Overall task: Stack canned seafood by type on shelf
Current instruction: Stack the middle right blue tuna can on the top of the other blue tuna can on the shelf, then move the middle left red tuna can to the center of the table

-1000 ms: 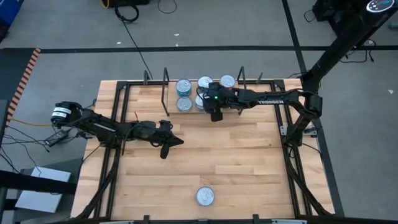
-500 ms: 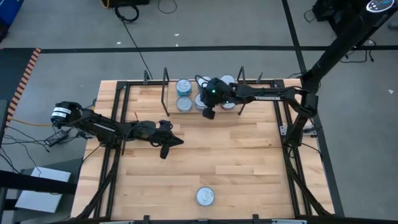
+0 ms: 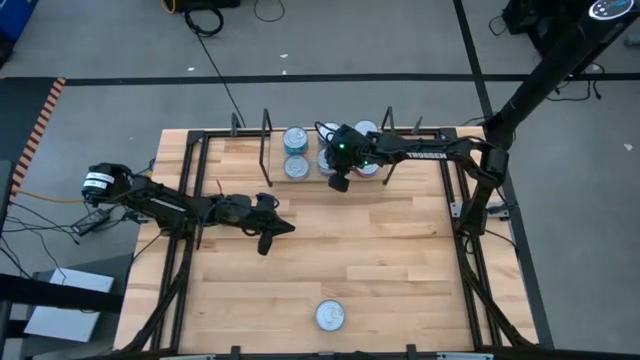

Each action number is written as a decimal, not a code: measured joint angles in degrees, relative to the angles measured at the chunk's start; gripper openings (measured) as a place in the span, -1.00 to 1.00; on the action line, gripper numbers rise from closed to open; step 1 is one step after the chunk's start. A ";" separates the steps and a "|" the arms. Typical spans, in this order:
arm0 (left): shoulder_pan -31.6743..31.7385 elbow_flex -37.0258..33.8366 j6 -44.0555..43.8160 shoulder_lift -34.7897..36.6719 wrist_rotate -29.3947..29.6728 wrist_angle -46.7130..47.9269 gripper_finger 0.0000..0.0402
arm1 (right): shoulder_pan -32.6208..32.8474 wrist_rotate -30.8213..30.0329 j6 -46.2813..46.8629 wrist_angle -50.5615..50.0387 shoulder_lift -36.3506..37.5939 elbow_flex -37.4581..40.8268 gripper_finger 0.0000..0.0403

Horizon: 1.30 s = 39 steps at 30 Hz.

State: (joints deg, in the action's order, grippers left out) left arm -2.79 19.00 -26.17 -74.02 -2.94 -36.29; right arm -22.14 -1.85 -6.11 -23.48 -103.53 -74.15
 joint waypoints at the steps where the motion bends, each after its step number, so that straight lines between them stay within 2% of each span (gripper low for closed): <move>1: 0.00 0.00 0.00 0.00 0.00 0.00 -0.99 | -0.10 0.00 0.00 -0.27 0.00 -0.23 -0.98; 7: 0.00 0.03 -0.21 0.35 0.01 0.24 -0.99 | -0.25 -0.06 -1.57 -1.57 -0.14 -2.33 -0.95; 10: 0.00 1.57 -0.22 2.32 0.38 4.33 -0.99 | -0.25 -0.22 -3.03 -1.28 0.03 -4.50 -0.92; 13: 0.00 4.40 0.99 5.80 1.53 14.40 -0.99 | 0.17 -0.30 -4.43 -1.07 0.58 -7.58 -0.86; 19: 0.00 12.84 1.15 12.58 4.18 43.88 -0.99 | 2.82 0.02 -4.52 -3.01 2.89 -14.67 -0.81; 22: 0.00 17.14 -4.56 14.60 7.11 59.85 -0.99 | 5.10 0.01 -3.25 -4.80 4.25 -16.26 -0.88; 26: -1.87 20.98 -17.31 16.12 12.23 73.44 -0.99 | 8.91 0.04 1.56 -6.96 6.33 -16.42 -0.97; 30: -5.30 20.28 -30.54 17.83 19.81 80.33 -0.99 | 13.12 0.18 8.58 -10.41 7.02 -16.42 -0.95; 33: -7.22 17.24 -37.98 19.34 23.98 81.71 -0.99 | 16.57 0.15 13.20 -12.92 6.99 -16.42 -0.97; 39: -7.34 10.52 -44.84 20.29 28.80 82.52 -1.00 | 22.78 -4.42 20.32 -15.20 6.91 -15.43 -0.98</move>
State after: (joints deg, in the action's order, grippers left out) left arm -10.13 29.53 -71.01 -53.73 25.86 46.22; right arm 0.64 -6.27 14.21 -38.68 -96.62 -89.58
